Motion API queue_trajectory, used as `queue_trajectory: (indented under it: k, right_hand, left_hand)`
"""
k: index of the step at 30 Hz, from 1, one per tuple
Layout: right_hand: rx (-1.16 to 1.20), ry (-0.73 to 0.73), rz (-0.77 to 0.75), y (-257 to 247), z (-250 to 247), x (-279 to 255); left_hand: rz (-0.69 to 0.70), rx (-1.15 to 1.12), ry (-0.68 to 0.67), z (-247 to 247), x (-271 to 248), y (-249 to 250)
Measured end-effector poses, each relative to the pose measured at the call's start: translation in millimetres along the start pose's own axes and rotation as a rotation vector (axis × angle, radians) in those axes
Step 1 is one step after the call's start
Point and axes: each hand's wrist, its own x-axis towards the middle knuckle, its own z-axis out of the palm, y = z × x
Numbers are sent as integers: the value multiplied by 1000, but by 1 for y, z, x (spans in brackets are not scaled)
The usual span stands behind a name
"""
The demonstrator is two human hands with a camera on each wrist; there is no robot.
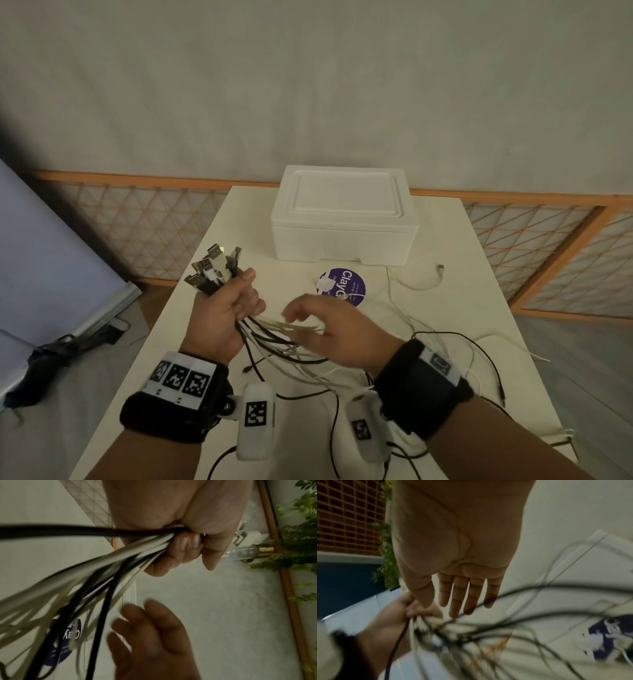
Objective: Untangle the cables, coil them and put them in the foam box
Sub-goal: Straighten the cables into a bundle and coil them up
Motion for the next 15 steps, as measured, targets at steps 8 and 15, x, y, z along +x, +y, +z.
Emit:
queue_trajectory:
  k: [8,15]
  right_hand:
    - [-416,-206,94,40,41,-6]
    - [78,11,60,8,12,6]
  left_hand:
    - [52,137,43,-8,-7,5]
    - [-6,17,-4,3,-2,-10]
